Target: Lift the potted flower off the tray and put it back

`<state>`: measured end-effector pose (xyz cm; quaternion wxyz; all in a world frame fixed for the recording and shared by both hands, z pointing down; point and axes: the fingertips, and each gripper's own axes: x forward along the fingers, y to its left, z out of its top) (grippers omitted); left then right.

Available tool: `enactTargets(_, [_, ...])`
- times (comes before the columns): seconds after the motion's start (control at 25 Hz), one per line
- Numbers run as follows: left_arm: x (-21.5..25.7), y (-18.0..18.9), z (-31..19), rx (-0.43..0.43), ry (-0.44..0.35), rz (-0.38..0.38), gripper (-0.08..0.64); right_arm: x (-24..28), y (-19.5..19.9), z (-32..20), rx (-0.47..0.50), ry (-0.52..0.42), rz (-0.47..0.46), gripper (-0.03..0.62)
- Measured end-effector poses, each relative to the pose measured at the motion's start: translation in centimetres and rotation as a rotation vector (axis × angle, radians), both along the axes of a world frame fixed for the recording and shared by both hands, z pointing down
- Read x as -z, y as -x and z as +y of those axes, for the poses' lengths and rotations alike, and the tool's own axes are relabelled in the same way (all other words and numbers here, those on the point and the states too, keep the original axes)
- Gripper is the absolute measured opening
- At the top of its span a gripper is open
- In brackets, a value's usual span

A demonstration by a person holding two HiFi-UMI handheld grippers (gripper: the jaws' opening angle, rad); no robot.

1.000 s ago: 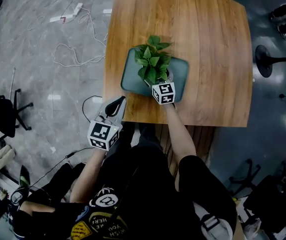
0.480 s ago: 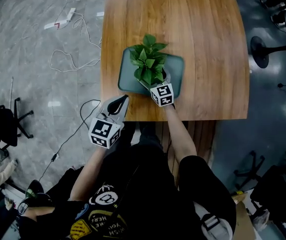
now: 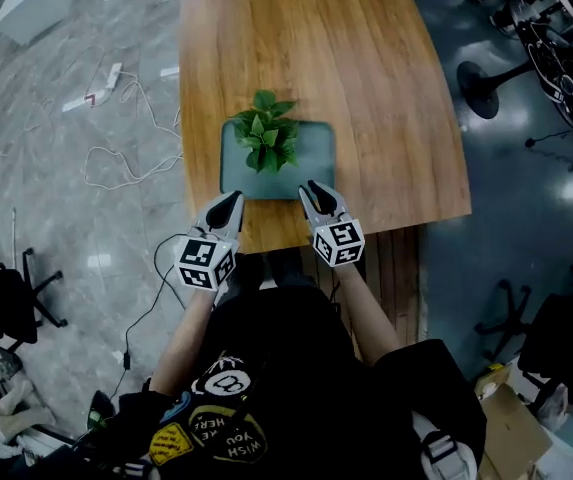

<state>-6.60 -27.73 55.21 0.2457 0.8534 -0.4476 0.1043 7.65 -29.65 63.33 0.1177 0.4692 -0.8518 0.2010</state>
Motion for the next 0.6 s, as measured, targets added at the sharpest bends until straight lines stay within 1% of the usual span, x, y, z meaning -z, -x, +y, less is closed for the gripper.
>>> enactTargets(0.12, [2.6,-0.2,-0.3,0.002,-0.068,0.006,-0.002,5.6,-1.4,1.0,-0.091,-0.082,0.017,0.006])
enactTargets(0.24, [5.0,-0.2,-0.1,0.018,-0.129,-0.007,-0.002,9.8,-2.3,1.8,-0.169,-0.114,-0.002,0.003])
enactTargets(0.32, [6.6,-0.6,0.2,0.025,-0.16,-0.012,-0.003,12.1,-2.6,2.3,-0.198,-0.124,-0.022,0.002])
enactTargets(0.4, [7.9,-1.4,0.3,0.016,-0.192,-0.031,-0.002,14.1,-2.8,2.3,-0.202,-0.146,-0.023,0.002])
enactTargets(0.48, [8.8,-1.9,0.0,0.001,-0.219,-0.059,-0.002,15.5,-2.9,2.0,-0.189,-0.173,-0.004,0.002])
enactTargets(0.52, [9.2,-1.9,-0.3,0.001,-0.224,-0.062,-0.002,16.0,-2.8,1.8,-0.182,-0.182,-0.001,0.002])
enactTargets(0.6, [9.8,-1.6,-0.7,0.011,-0.223,-0.043,-0.003,16.5,-2.5,1.5,-0.175,-0.185,-0.013,0.002])
